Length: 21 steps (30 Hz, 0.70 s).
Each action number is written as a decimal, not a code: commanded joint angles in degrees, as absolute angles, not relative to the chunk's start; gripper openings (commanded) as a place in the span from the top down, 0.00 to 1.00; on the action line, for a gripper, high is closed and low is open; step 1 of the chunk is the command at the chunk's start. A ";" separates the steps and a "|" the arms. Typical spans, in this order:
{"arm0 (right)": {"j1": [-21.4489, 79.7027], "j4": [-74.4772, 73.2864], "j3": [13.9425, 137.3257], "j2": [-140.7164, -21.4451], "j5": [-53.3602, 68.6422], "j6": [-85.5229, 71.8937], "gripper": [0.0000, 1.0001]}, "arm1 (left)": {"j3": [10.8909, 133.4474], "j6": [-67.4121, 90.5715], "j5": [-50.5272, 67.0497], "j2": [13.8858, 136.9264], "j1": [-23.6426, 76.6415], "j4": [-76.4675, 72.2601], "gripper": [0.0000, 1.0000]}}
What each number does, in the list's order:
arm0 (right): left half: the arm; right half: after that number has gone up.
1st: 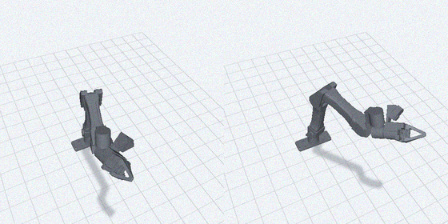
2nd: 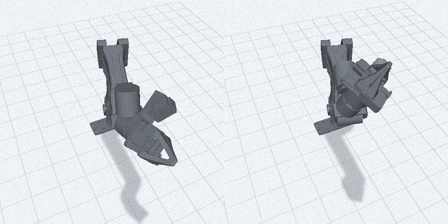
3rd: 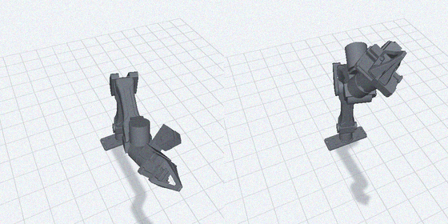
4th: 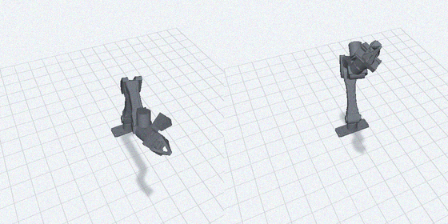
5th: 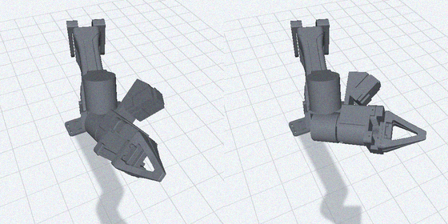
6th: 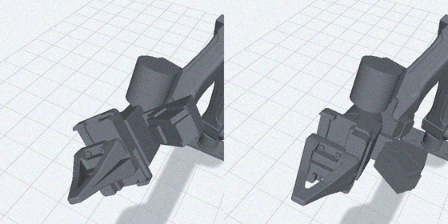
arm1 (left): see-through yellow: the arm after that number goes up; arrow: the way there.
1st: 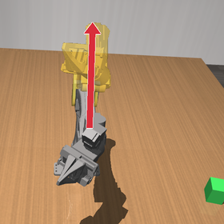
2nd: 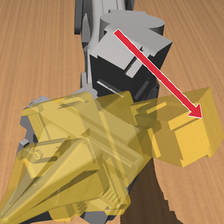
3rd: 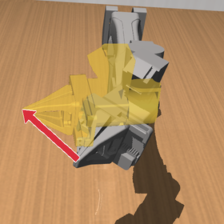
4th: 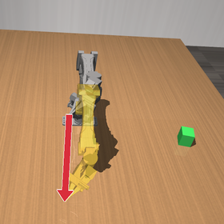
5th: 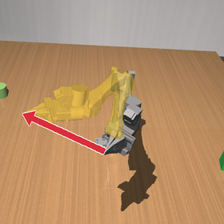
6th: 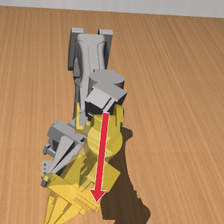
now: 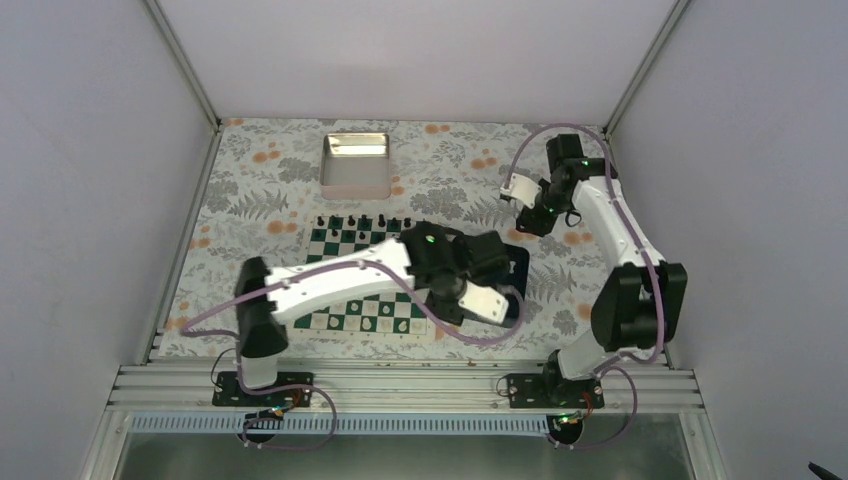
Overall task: Set up the chess pieces on the board
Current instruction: Adjust the storage box at the center of the board, then pick up the chess piece from the storage box.
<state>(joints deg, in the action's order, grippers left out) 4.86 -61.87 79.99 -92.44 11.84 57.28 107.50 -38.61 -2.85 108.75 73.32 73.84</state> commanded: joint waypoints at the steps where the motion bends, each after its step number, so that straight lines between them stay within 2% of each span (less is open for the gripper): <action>1: 6.75 -62.83 75.85 -86.82 12.67 57.67 0.42 | 104.96 -37.68 -10.58 102.08 67.87 71.18 0.27; 4: 10.42 -63.53 73.20 -83.48 12.37 56.77 0.33 | 103.02 -39.22 -12.07 97.91 59.18 68.13 0.15; 6: 13.66 -63.67 71.54 -82.31 11.48 55.55 0.29 | 102.18 -40.15 -11.96 95.27 52.04 65.25 0.01; 12: 19.49 -60.88 66.41 -80.67 7.64 52.71 0.23 | 95.04 -41.83 -11.14 85.28 30.26 51.64 0.00; 16: 19.53 -60.58 65.26 -82.97 4.92 51.20 0.32 | 90.36 -39.47 -10.44 79.52 15.40 40.05 0.00; 21: 19.56 -58.69 64.60 -86.11 1.59 49.35 0.37 | 87.24 -30.95 3.59 77.64 -5.29 34.31 0.00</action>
